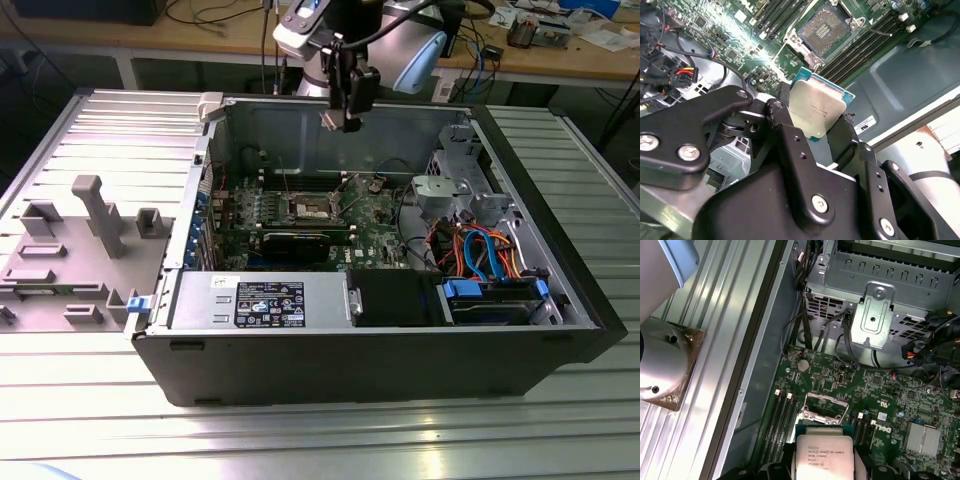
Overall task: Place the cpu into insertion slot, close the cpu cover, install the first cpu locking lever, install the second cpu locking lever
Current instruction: 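Place the cpu into insertion slot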
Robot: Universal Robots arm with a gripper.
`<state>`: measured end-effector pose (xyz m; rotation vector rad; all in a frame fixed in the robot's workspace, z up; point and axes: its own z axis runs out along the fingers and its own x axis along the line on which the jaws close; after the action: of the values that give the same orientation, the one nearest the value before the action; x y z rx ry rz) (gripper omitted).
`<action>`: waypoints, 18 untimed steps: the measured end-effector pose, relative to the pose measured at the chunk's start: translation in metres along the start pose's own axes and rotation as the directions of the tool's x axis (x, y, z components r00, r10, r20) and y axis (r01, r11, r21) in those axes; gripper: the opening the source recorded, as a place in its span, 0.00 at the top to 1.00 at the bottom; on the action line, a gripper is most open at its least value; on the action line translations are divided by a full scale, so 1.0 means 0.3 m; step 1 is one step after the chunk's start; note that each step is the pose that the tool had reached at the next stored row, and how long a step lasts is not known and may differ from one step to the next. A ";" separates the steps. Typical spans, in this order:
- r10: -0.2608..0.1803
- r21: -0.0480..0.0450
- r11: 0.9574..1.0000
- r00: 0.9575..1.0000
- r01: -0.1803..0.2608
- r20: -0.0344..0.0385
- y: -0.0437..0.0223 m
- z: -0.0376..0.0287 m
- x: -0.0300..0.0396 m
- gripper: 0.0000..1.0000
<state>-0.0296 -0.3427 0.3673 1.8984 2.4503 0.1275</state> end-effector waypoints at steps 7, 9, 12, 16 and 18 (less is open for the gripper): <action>0.108 -0.003 0.994 0.994 -0.108 0.010 0.000 0.001 0.000 0.46; 0.112 -0.003 0.994 0.994 -0.112 0.010 0.000 0.001 0.000 0.46; 0.112 -0.003 0.994 0.994 -0.112 0.010 0.000 0.002 0.000 0.46; 0.114 -0.003 0.993 0.993 -0.114 0.010 0.000 0.002 0.000 0.46; 0.119 -0.003 0.993 0.993 -0.119 0.010 0.000 0.002 0.000 0.46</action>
<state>-0.0296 -0.3427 0.3668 2.0387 2.3286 0.1235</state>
